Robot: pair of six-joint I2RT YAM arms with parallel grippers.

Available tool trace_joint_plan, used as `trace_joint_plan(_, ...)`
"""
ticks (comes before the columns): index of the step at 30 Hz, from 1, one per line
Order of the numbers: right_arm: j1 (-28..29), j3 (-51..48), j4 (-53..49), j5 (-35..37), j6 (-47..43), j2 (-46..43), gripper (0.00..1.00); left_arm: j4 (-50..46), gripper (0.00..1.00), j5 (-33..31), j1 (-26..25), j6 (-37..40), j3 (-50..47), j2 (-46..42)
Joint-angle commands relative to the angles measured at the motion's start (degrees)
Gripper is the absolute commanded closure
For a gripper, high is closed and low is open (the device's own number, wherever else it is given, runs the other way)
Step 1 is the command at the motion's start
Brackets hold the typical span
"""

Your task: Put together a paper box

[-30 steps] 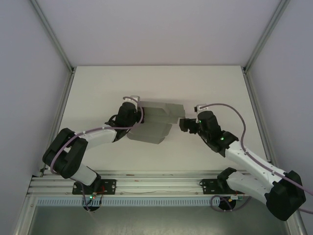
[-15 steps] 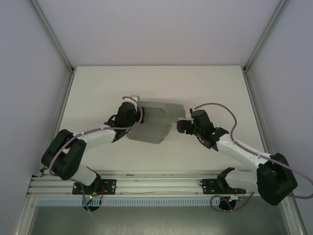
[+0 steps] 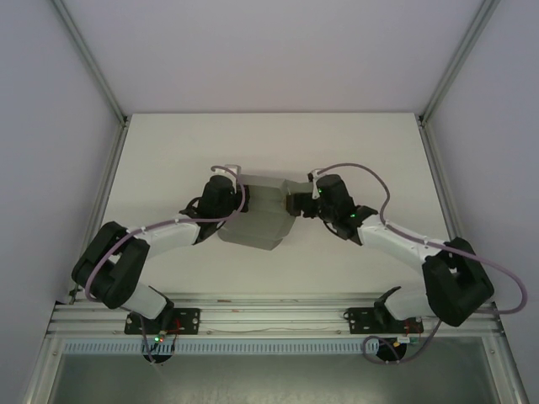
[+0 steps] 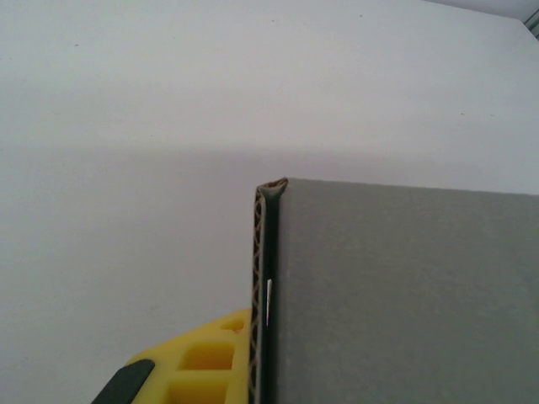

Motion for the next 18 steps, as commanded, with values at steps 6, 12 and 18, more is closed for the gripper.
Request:
trace_joint_plan(6,3.96,1.7,5.48,20.05,1.09,4.24,0.18,0.12,1.0,0.72,-0.64,-3.3,2.61,1.8)
trace_joint_plan(12,4.02,-2.35,4.61,20.1,0.51,-4.76,0.15,-1.23,1.0,-2.49,-0.6,-2.24,2.22,1.06)
trace_joint_plan(18,3.97,-8.51,0.57,10.68,1.4,-21.26,0.13,-2.49,1.0,-4.0,-0.6,-0.06,1.65,0.52)
